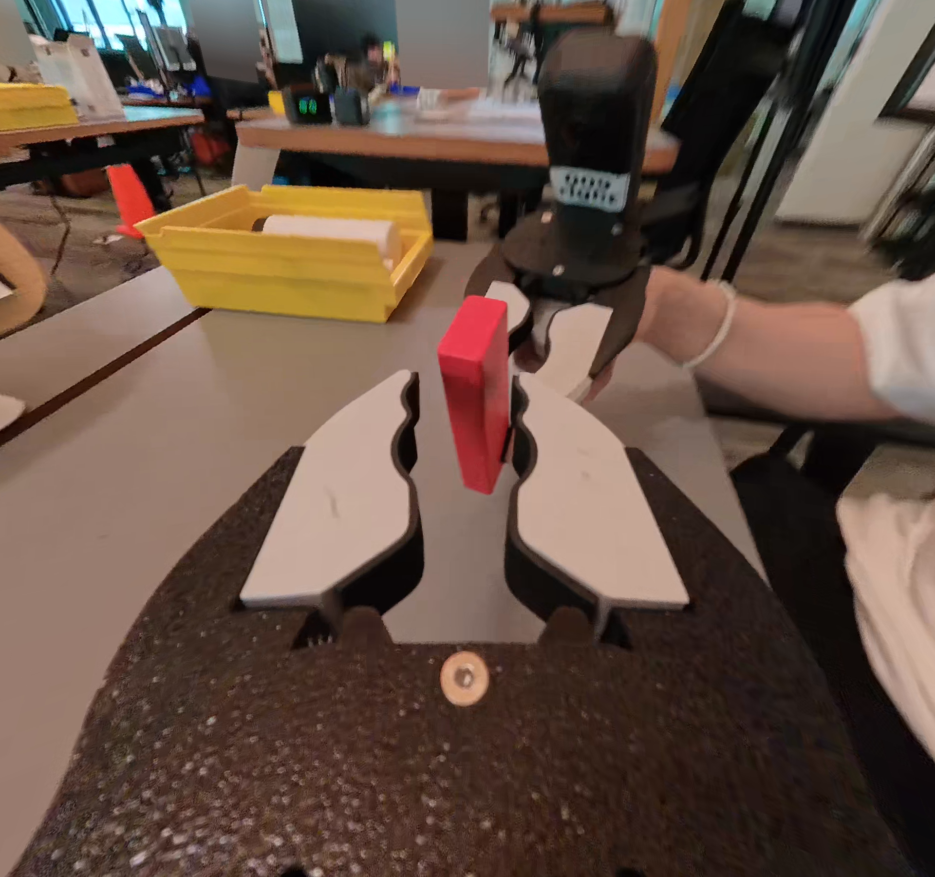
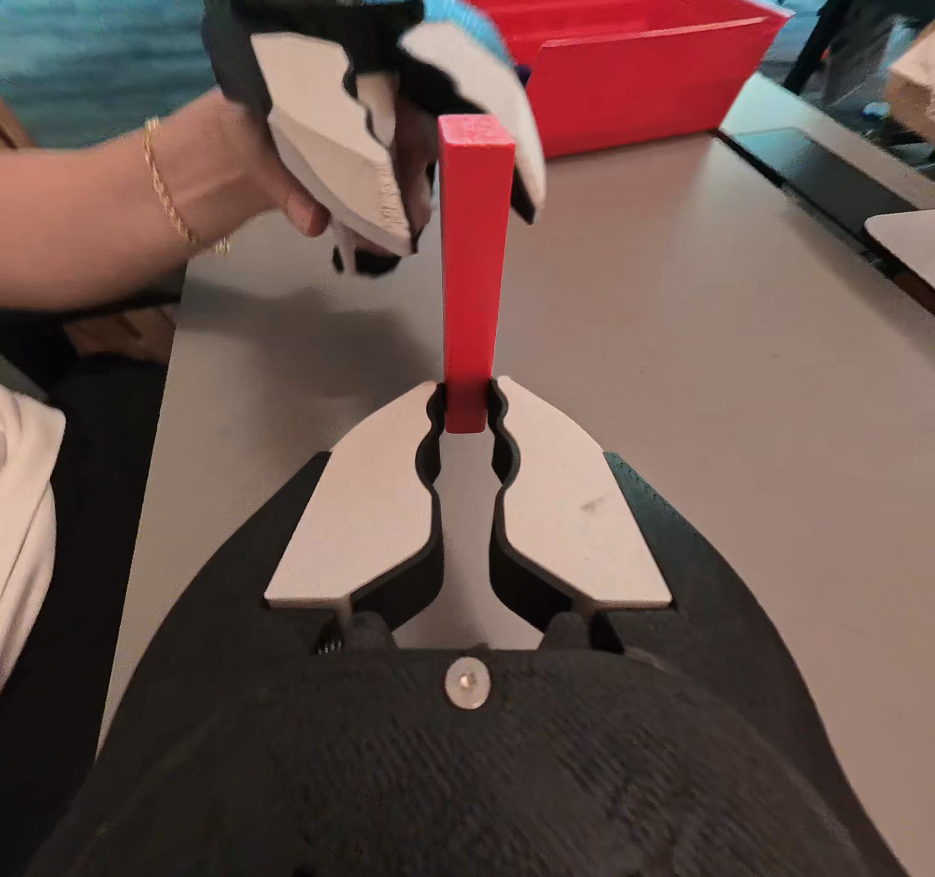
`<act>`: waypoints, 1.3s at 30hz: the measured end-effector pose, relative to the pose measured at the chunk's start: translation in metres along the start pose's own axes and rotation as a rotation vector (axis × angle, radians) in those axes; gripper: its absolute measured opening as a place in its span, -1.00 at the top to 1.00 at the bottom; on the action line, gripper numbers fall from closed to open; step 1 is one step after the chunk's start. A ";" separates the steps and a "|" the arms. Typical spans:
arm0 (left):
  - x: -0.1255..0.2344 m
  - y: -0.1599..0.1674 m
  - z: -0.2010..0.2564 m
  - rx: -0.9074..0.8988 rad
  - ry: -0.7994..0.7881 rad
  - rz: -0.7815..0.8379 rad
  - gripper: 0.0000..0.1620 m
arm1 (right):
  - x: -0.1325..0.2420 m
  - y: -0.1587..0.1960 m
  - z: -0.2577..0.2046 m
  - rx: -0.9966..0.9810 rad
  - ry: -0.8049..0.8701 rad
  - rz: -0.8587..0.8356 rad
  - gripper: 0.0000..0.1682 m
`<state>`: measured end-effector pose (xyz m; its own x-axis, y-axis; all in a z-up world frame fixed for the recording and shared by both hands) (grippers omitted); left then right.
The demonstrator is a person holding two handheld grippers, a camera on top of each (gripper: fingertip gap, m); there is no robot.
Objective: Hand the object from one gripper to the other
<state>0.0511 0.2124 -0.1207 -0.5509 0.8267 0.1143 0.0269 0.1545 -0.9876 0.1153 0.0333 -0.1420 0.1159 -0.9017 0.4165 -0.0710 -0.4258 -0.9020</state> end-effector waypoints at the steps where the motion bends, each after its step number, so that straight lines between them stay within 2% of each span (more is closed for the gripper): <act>1: 0.001 -0.001 0.002 -0.034 -0.007 -0.059 0.59 | -0.002 0.001 -0.002 0.020 -0.004 -0.027 0.81; 3: 0.001 -0.004 0.005 -0.076 -0.014 -0.150 0.60 | -0.006 0.004 -0.005 0.055 0.002 -0.068 0.81; 5: 0.000 -0.005 0.008 -0.095 0.005 -0.202 0.71 | -0.008 0.005 -0.006 0.069 0.013 -0.079 0.81; 8: -0.002 -0.005 0.010 -0.064 0.031 -0.252 0.73 | -0.008 0.007 -0.006 0.075 0.022 -0.112 0.82; 14: -0.003 -0.001 0.005 0.022 0.036 -0.245 0.77 | -0.007 0.009 -0.003 0.065 0.051 -0.112 0.80; 17: 0.003 -0.004 -0.004 0.119 -0.014 -0.132 0.80 | 0.000 0.004 0.000 0.014 0.074 0.008 0.76; 20: 0.011 -0.004 -0.012 0.212 -0.051 0.033 0.80 | 0.006 -0.003 0.003 -0.102 0.032 0.183 0.46; 23: 0.013 -0.001 -0.017 0.326 -0.039 0.244 0.80 | 0.004 -0.005 0.005 -0.175 -0.001 0.309 0.39; 25: 0.010 0.003 -0.018 0.363 -0.007 0.343 0.80 | 0.003 -0.005 0.005 -0.199 -0.009 0.369 0.46; 27: 0.006 0.007 -0.017 0.383 0.025 0.402 0.80 | 0.005 -0.007 0.005 -0.207 -0.021 0.427 0.71; 30: 0.004 0.010 -0.016 0.359 0.085 0.455 0.80 | 0.010 -0.009 0.006 -0.183 -0.104 0.408 0.77; 32: 0.004 0.012 -0.015 0.323 0.135 0.423 0.80 | 0.014 -0.010 0.005 -0.151 -0.120 0.353 0.79; 34: 0.006 0.013 -0.015 0.285 0.143 0.321 0.77 | 0.019 -0.010 0.005 -0.103 -0.094 0.265 0.80; 35: 0.008 0.013 -0.015 0.241 0.120 0.258 0.68 | 0.021 -0.010 0.005 -0.076 -0.064 0.209 0.80; 37: 0.013 0.010 -0.012 0.100 0.068 0.114 0.51 | 0.025 -0.008 0.005 -0.027 0.014 0.082 0.80; 39: 0.016 0.005 -0.006 -0.057 0.025 -0.035 0.47 | 0.025 -0.005 0.005 0.018 0.071 -0.017 0.80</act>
Point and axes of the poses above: each gripper's, where its closed fingertips meet, x back along the fingers, y out of its underside, z = x × y across the jaws, the point moved 10 cm from there along x, back along the fingers, and after that the axes turned 8 degrees about -x, right-handed, at the moved point
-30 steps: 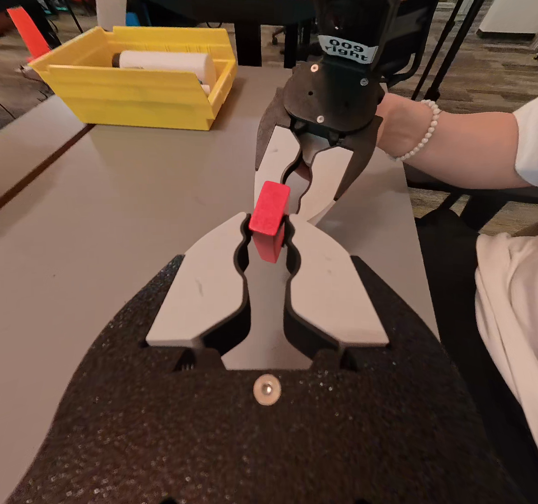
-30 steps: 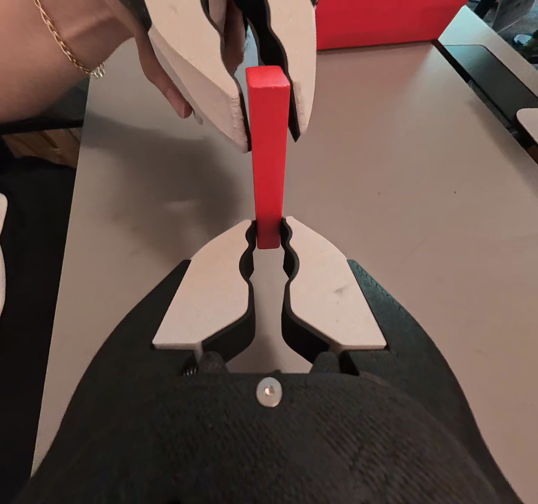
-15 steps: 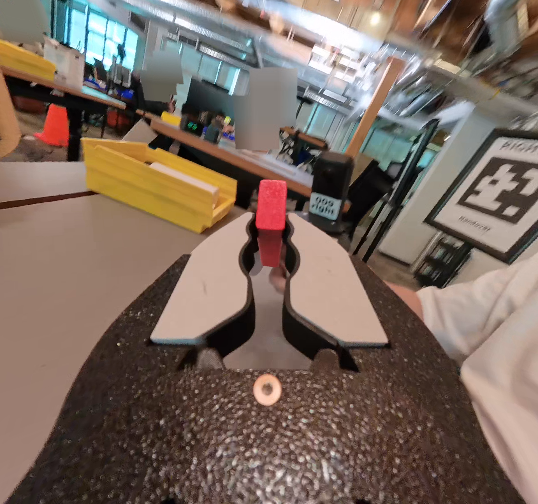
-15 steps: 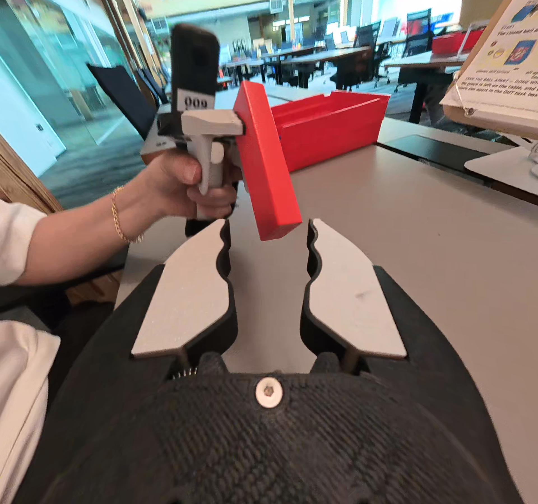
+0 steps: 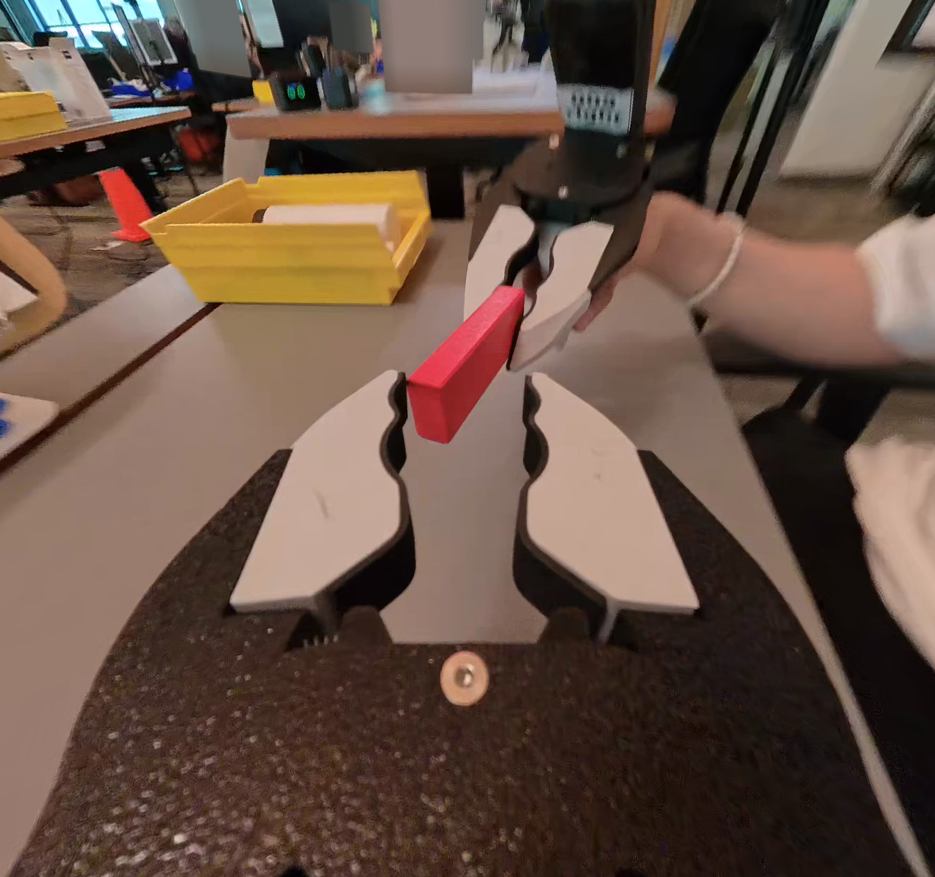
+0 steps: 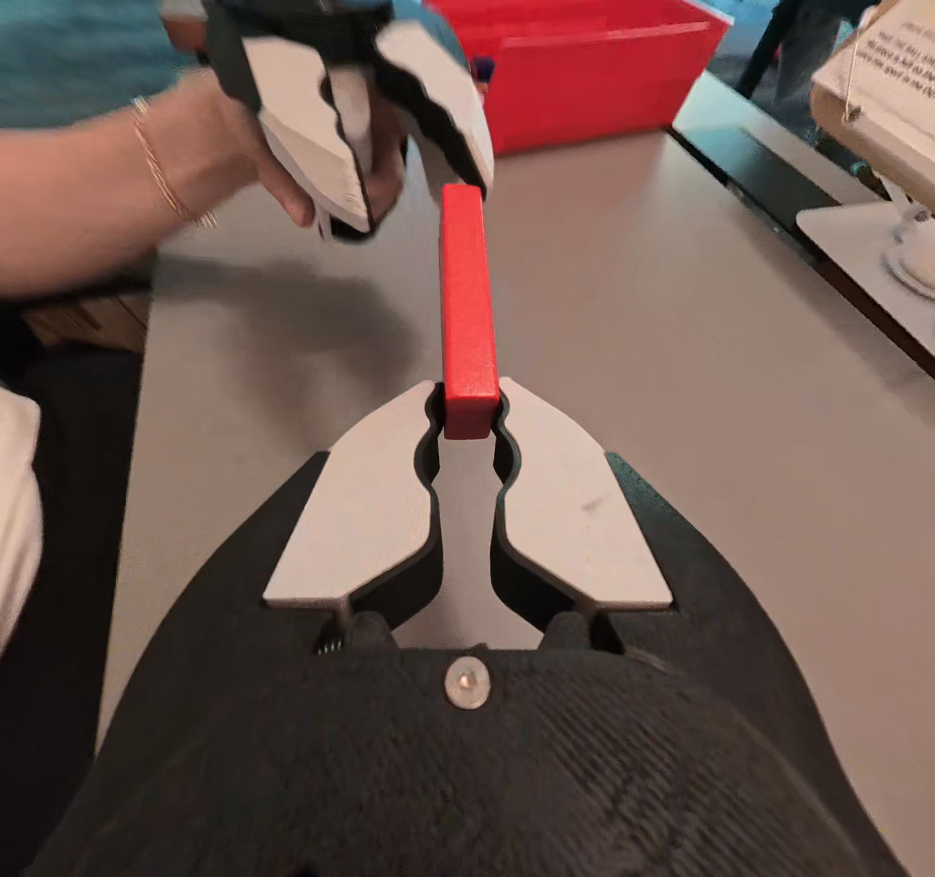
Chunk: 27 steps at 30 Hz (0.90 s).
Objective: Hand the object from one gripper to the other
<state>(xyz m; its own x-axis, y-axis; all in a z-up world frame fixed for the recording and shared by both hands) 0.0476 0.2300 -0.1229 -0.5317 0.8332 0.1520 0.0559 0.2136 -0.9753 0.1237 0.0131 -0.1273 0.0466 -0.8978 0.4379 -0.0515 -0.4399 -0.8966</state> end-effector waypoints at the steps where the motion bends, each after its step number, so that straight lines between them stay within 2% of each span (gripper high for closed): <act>1: 0.000 -0.003 0.004 -0.068 -0.012 -0.058 0.47 | -0.001 0.001 -0.001 0.020 0.011 -0.032 0.80; 4: -0.006 -0.010 0.016 -0.218 -0.029 -0.193 0.53 | -0.010 0.002 -0.007 0.077 0.031 -0.099 0.80; 8: -0.022 -0.004 0.026 -0.295 -0.002 -0.390 0.55 | -0.021 0.004 -0.018 0.162 0.040 -0.165 0.80; 13: -0.032 0.001 0.026 -0.258 0.019 -0.429 0.80 | -0.028 0.007 -0.024 0.242 0.070 -0.226 0.80; 21: -0.026 0.007 0.017 -0.141 0.064 -0.280 0.81 | -0.024 0.005 -0.019 0.189 0.015 -0.145 0.79; 24: -0.025 0.004 0.011 -0.060 0.018 -0.173 0.81 | -0.017 0.002 -0.014 0.149 0.059 0.014 0.70; 27: -0.020 0.001 0.003 0.093 -0.034 0.059 0.81 | -0.007 -0.003 -0.005 -0.006 0.016 0.193 0.56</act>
<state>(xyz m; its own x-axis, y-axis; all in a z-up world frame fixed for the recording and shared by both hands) 0.0561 0.2122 -0.1269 -0.5584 0.8246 0.0900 0.0099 0.1151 -0.9933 0.1183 0.0212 -0.1272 0.0193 -0.9657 0.2591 -0.0639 -0.2598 -0.9635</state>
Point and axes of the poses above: each gripper's, where its closed fingertips meet, x back along the fingers, y out of its underside, z = x × y across the jaws, the point moved 10 cm from there along x, back along the fingers, and after that the axes turned 8 degrees about -x, right-handed, at the moved point
